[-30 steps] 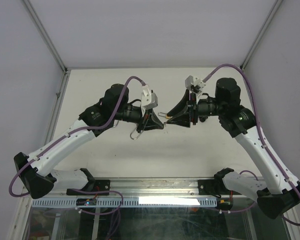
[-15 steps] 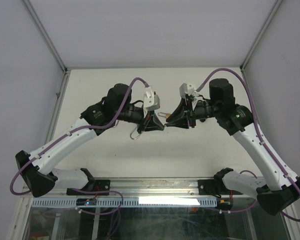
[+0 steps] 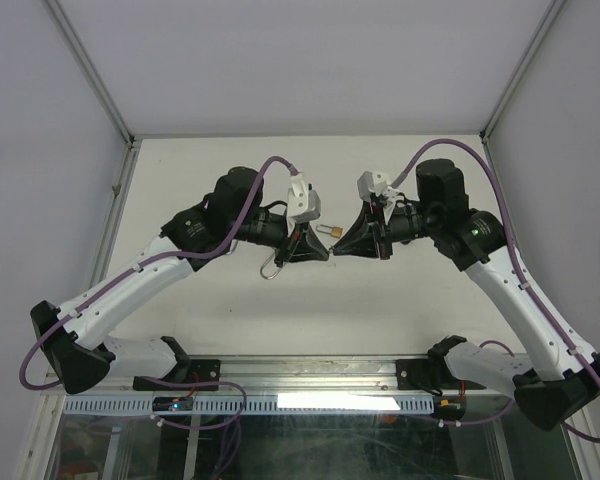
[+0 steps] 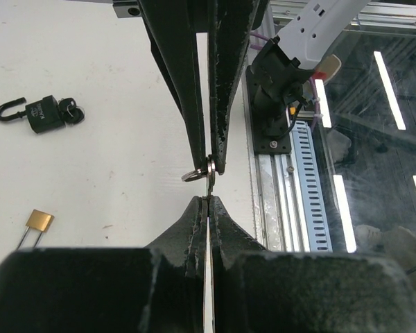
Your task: Unlock with the key
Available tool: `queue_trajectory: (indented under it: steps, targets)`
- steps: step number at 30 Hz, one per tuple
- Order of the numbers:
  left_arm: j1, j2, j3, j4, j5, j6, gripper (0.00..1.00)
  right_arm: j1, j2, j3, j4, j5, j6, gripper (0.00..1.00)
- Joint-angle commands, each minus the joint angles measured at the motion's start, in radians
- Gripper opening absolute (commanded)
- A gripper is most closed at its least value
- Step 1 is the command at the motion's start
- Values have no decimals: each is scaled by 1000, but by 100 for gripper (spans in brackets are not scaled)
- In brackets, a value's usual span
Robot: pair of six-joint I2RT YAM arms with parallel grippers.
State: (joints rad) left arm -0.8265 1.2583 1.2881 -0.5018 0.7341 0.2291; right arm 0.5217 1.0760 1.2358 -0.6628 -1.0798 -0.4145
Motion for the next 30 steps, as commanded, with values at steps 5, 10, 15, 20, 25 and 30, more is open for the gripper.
queue_trajectory:
  steps: [5,10,15,20,25,30]
  targets:
    - [-25,0,45,29,-1,18,0,20,-11,28,70,-43,-9,0]
    - [-25,-13,27,49,-21,10,0,20,-49,-17,112,-60,-2,0]
    - [-25,-52,-25,129,-27,-13,0,20,-83,-86,226,-31,95,0]
    - [-25,-70,-50,157,-21,-38,0,14,-112,-125,316,-9,159,0]
    - [-25,-86,-61,172,-22,-48,20,11,-122,-124,327,13,192,0]
    - [-24,-123,-84,172,-45,-46,53,-3,-135,-113,337,26,214,0]
